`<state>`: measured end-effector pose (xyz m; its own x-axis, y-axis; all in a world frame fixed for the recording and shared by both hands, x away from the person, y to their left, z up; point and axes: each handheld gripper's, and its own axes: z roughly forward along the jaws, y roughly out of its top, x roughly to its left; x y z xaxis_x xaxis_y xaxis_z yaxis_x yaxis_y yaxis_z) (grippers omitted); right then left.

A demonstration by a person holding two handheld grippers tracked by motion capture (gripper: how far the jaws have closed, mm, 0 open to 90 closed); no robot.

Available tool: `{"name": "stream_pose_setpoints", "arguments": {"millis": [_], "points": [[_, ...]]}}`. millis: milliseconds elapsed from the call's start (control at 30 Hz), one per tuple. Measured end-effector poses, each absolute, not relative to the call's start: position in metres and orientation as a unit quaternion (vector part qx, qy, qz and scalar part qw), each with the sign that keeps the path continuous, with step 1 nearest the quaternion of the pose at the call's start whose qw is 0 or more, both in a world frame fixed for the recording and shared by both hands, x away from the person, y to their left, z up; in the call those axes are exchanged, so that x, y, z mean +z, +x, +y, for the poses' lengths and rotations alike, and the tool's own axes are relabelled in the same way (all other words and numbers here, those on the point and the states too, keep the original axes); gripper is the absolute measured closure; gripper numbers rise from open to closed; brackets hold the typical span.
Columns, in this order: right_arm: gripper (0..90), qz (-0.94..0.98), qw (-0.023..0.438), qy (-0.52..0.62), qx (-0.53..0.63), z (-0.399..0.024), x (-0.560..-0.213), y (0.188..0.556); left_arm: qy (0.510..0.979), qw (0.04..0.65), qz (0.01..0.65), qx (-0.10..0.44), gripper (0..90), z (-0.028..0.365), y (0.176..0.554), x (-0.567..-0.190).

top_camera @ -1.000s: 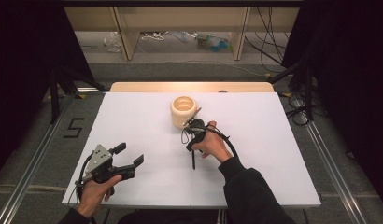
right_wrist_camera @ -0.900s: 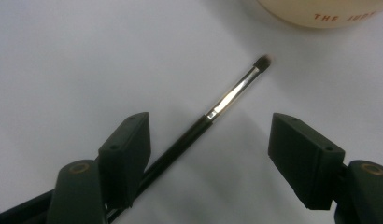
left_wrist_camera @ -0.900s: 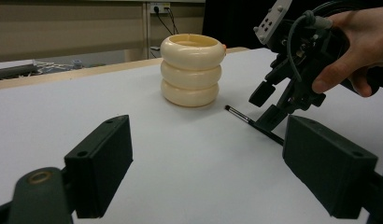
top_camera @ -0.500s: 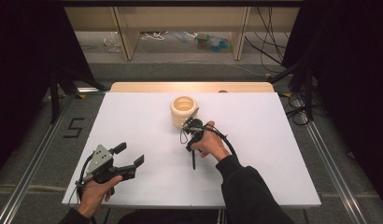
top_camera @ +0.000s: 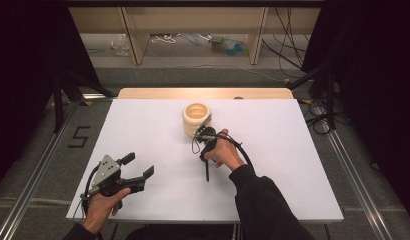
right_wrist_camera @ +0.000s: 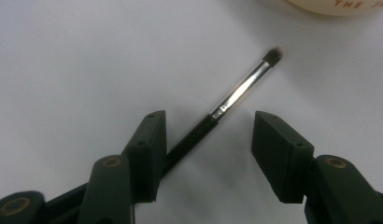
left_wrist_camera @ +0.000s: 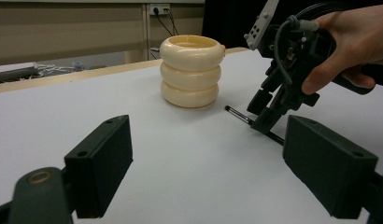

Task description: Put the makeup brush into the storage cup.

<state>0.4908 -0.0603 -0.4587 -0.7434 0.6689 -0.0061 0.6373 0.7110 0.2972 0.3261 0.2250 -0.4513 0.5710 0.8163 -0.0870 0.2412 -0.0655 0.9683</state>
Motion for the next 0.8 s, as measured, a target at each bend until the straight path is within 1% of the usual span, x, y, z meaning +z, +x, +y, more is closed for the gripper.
{"name": "stream_pose_setpoints", "arguments": {"millis": [200, 567, 800], "points": [[52.4, 0.925, 0.056, 0.352, 0.130, -0.0584, -0.4608, 0.4901, 0.685, 0.561, 0.388, 0.256, 16.0, 0.2251, 0.3256, -0.4509], [68.8, 0.940, 0.045, 0.318, 0.117, -0.0585, -0.4584, 0.4906, 0.679, 0.565, 0.394, 0.253, 16.0, 0.2261, 0.3258, -0.4507], [75.0, 0.942, 0.046, 0.313, 0.111, -0.0580, -0.4578, 0.4905, 0.680, 0.564, 0.394, 0.254, 16.0, 0.2259, 0.3260, -0.4508]]}}
